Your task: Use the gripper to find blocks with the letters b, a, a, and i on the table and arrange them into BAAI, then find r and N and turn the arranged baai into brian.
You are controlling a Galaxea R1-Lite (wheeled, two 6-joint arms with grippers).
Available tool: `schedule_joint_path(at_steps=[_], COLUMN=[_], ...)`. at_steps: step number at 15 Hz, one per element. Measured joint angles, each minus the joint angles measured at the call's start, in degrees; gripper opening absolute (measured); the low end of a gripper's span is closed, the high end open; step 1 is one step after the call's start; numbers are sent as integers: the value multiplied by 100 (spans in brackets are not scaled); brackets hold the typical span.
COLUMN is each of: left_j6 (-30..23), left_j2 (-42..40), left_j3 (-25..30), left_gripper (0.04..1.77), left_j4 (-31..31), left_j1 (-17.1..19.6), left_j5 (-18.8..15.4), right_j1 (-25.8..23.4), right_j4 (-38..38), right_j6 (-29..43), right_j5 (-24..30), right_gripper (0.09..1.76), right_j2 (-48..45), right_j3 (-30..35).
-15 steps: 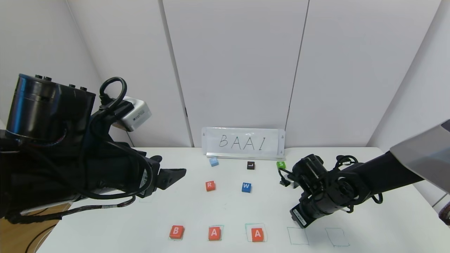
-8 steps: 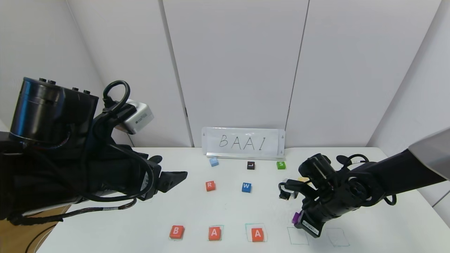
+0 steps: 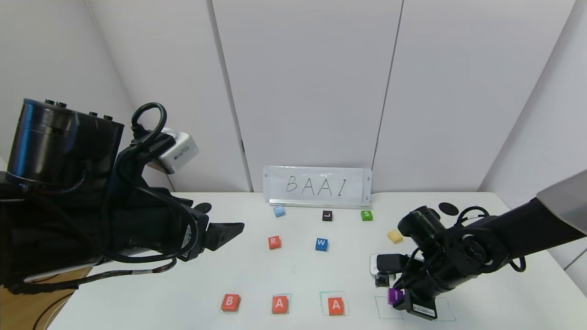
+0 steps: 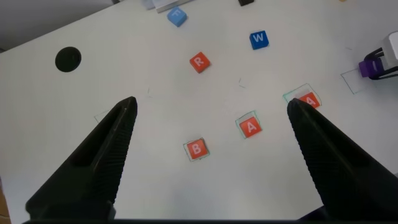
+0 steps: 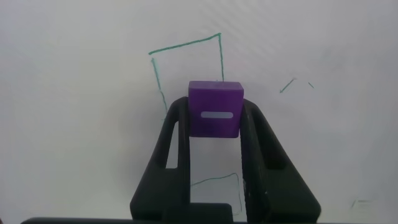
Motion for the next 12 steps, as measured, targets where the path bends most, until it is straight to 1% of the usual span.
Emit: schedule_joint_path(at_steps=[3, 7, 12], left_j6=[18, 21, 76], left_j2=[16, 74, 149], left_j3=[0, 6, 33], left_gripper=[172, 172, 172], left_j4=[-2, 4, 1], left_j1=[2, -6, -9], left_j5=[0, 10, 10], right_j1=[63, 91, 157], right_j4=[96, 113, 118], right_j6=[-213, -434, -695], right_j5=[17, 176, 173], right_gripper=[53, 53, 53], right_j2=[33, 133, 271], right_j3=[24, -4, -62])
